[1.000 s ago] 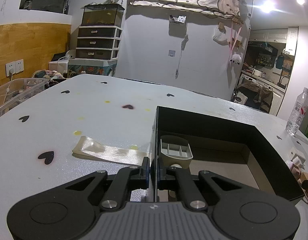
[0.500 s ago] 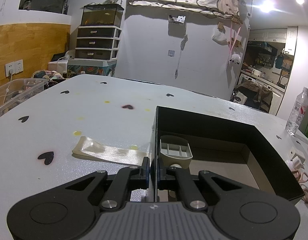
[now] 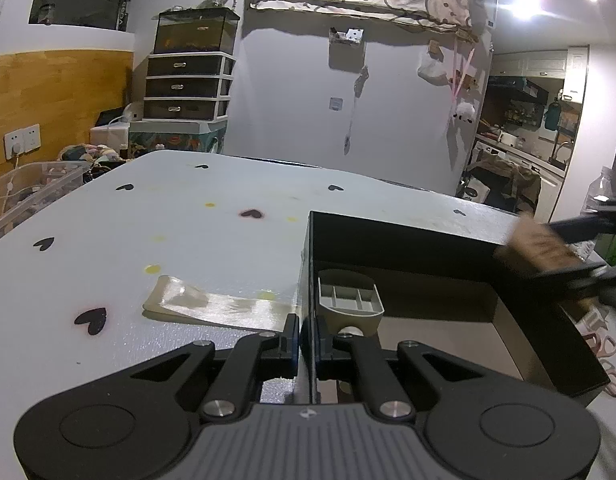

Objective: Organize rigid objects
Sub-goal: 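Carry the wooden tile into the black box and open the right gripper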

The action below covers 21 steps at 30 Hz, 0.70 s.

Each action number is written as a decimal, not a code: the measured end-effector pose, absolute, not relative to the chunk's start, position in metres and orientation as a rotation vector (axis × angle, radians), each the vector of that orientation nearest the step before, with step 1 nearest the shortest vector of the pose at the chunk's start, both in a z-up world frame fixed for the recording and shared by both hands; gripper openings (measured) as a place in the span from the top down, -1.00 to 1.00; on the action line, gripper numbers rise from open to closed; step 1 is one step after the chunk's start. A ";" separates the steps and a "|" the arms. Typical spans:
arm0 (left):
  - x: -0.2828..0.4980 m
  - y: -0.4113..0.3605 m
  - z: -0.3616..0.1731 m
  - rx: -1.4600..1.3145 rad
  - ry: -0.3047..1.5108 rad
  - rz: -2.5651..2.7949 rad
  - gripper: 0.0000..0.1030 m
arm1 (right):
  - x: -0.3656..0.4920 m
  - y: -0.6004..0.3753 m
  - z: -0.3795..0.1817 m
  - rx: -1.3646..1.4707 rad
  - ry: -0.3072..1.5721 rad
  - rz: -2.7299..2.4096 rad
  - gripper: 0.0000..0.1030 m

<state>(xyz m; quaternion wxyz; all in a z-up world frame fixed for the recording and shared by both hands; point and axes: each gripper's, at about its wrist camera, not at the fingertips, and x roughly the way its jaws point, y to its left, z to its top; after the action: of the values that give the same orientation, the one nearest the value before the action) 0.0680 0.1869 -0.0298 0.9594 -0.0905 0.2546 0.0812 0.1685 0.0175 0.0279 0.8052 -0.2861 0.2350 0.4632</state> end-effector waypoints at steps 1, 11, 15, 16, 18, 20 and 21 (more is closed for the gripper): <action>0.068 0.187 -0.030 -0.186 0.517 0.163 0.87 | 0.169 0.027 0.024 -0.661 0.505 1.017 -0.27; 0.071 0.193 -0.030 -0.195 0.522 0.153 0.86 | 0.181 0.074 -0.009 -1.002 0.501 1.124 -0.27; 0.072 0.195 -0.031 -0.199 0.521 0.152 0.87 | 0.181 0.077 -0.016 -1.113 0.394 1.127 -0.26; 0.072 0.195 -0.031 -0.199 0.520 0.152 0.87 | 0.181 0.077 -0.017 -1.139 0.380 1.128 -0.27; 0.072 0.195 -0.031 -0.200 0.520 0.152 0.87 | 0.182 0.075 -0.018 -1.152 0.376 1.141 -0.34; 0.073 0.196 -0.031 -0.199 0.520 0.152 0.87 | 0.182 0.071 -0.016 -1.146 0.376 1.139 -0.39; 0.073 0.195 -0.032 -0.199 0.520 0.151 0.87 | 0.181 0.069 -0.015 -1.147 0.373 1.136 -0.42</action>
<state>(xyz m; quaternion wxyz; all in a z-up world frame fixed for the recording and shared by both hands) 0.0729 0.1953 -0.0316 0.9586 -0.0982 0.2565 0.0746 0.1810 0.0694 -0.0149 0.6761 -0.5101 0.1661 0.5052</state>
